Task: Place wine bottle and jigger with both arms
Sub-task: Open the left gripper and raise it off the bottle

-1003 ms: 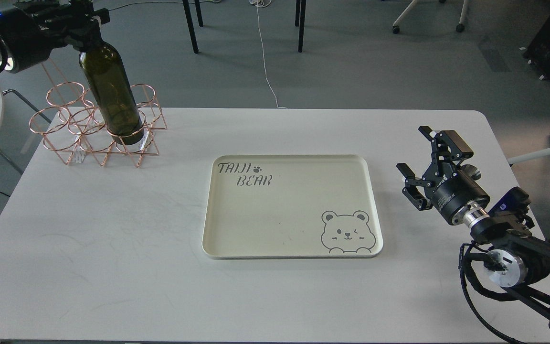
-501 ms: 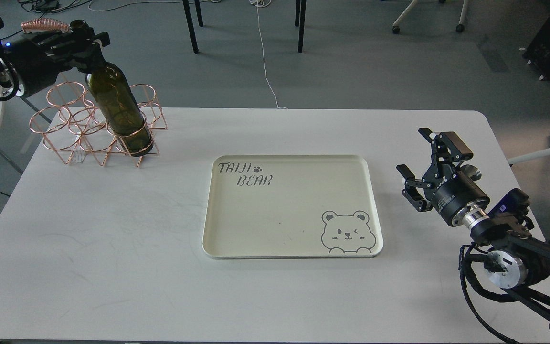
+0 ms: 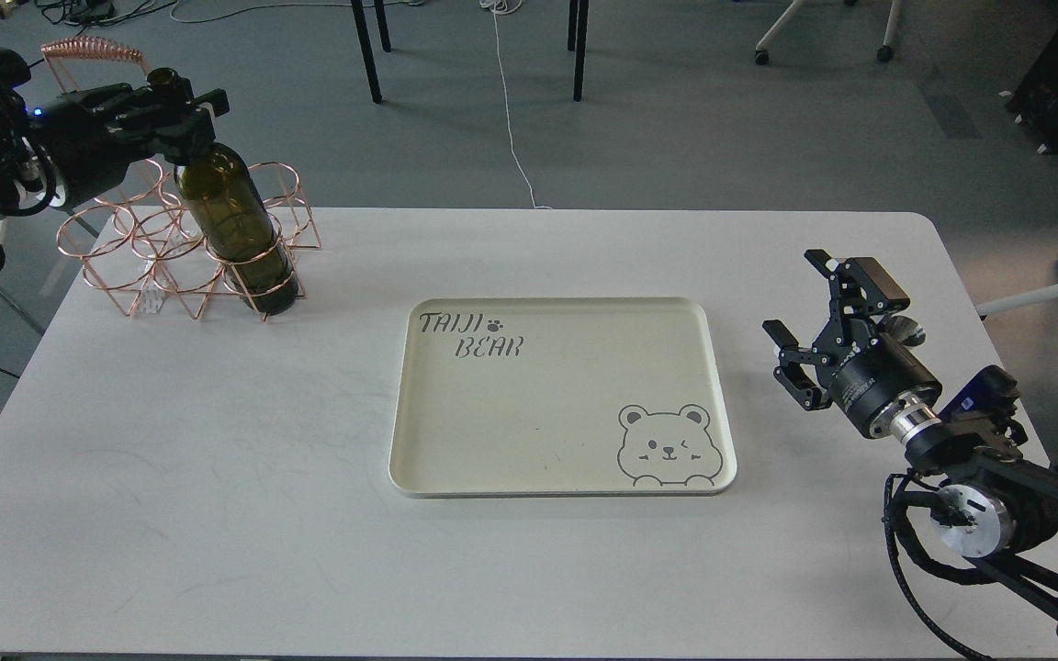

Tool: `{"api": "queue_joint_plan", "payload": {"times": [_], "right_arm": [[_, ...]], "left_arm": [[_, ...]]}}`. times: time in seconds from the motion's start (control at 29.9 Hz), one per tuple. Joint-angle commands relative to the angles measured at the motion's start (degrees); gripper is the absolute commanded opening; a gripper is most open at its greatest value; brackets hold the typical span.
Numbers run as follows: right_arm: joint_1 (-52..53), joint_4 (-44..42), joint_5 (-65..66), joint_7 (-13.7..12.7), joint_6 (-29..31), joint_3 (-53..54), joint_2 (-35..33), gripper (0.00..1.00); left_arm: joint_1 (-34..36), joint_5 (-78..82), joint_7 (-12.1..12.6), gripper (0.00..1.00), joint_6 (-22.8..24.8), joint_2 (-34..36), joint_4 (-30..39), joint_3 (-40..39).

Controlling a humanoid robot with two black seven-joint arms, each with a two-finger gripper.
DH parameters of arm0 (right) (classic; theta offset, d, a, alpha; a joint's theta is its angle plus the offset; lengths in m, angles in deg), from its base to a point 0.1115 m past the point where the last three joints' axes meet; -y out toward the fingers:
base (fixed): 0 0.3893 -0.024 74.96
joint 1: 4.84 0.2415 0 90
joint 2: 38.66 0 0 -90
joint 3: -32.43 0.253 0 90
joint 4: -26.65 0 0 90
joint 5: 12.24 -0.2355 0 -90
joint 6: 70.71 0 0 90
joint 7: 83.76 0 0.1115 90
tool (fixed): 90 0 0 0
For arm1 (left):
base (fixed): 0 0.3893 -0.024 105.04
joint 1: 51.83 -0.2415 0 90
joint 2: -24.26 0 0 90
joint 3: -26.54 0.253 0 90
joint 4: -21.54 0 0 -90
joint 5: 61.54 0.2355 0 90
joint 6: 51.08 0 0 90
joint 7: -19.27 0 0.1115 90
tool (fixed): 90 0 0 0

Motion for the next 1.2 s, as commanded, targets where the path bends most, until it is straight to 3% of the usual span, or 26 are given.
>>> {"api": "queue_joint_plan", "payload": {"times": [0.0,0.17,0.4,0.67,0.8,0.94,1.17], "right_arm": [[0.03,0.13,0.0,0.0,0.0,-0.09,0.0,0.97],[0.03,0.13,0.0,0.0,0.0,-0.09,0.0,0.97],[0.03,0.13,0.0,0.0,0.0,0.0,0.0,0.97],[0.03,0.05,0.0,0.0,0.0,0.7,0.08,0.97],[0.03,-0.13,0.0,0.0,-0.09,1.93,1.31,0.97],[0.29,-0.57,0.0,0.0,-0.35,3.51,2.72,0.97],[1.26,-1.1,0.0,0.0,-0.09,4.13,3.51,0.97]], "left_arm": [[-0.01,-0.2,0.03,0.81,0.01,0.01,0.08,-0.25],[-0.1,-4.15,0.03,0.97,0.1,0.45,0.26,-0.08],[-2.29,-7.05,0.03,0.98,0.63,3.78,3.14,-0.25],[-10.02,-18.55,0.03,0.98,2.21,12.75,19.13,-3.93],[-15.9,-36.79,0.03,0.98,2.74,13.81,30.9,-9.21],[-21.26,-57.98,0.03,0.98,2.65,9.27,40.23,-13.34],[-32.78,-62.25,0.03,0.98,2.03,-7.43,40.6,-20.81]]}}
